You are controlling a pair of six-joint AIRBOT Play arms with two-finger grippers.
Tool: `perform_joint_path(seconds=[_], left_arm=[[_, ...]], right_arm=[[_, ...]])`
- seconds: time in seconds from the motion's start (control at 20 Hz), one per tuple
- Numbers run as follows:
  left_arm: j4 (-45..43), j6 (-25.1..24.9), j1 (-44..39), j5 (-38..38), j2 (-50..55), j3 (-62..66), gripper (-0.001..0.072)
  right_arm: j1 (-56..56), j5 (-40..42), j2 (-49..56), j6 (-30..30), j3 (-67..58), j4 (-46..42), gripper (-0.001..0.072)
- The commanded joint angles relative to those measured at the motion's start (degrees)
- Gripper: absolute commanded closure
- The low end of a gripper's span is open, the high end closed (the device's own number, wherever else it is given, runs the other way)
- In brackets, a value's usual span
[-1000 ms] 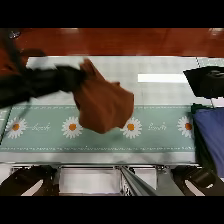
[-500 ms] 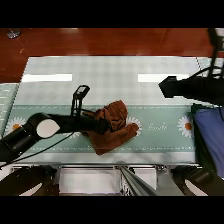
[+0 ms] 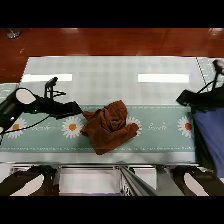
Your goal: Fold the shirts.
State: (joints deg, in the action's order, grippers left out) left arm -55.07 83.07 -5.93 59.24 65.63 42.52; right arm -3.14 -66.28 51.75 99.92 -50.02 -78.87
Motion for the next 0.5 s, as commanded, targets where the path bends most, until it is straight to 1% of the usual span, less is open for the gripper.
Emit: perform_joint_path(seconds=[0.0,0.05,0.2,0.25,0.3,0.35,0.4,0.45], left_arm=[[16.94,-9.25,2.67,2.05,10.60,-2.21,0.0010],[21.03,-11.37,2.32,1.22,12.83,-2.21,0.0010],[29.11,-16.72,1.29,-1.95,16.35,-2.12,0.0015],[29.70,-17.03,0.96,-2.62,16.76,-1.66,0.0074],[29.57,-17.09,0.92,-3.10,16.92,-0.85,0.0247],[29.57,-17.79,0.94,-3.19,16.96,-0.09,0.0520],[29.57,-19.58,0.92,-3.10,16.96,0.85,0.0677],[29.53,-19.61,0.92,-2.93,16.96,1.75,0.0677]], right_arm=[[4.04,5.49,0.11,-6.45,10.69,15.65,0.0089],[7.32,7.39,0.11,-6.34,12.74,16.74,0.0089],[15.78,10.25,0.13,-3.93,15.67,17.18,0.0089],[17.97,10.49,0.20,-2.86,16.24,17.09,0.0089],[19.82,10.51,0.35,-1.90,16.70,17.11,0.0089],[21.22,10.54,0.59,-1.22,17.05,17.11,0.0089],[22.62,10.91,1.05,-0.46,17.29,17.25,0.0089],[23.82,11.23,1.46,-0.17,17.29,17.75,0.0089]])
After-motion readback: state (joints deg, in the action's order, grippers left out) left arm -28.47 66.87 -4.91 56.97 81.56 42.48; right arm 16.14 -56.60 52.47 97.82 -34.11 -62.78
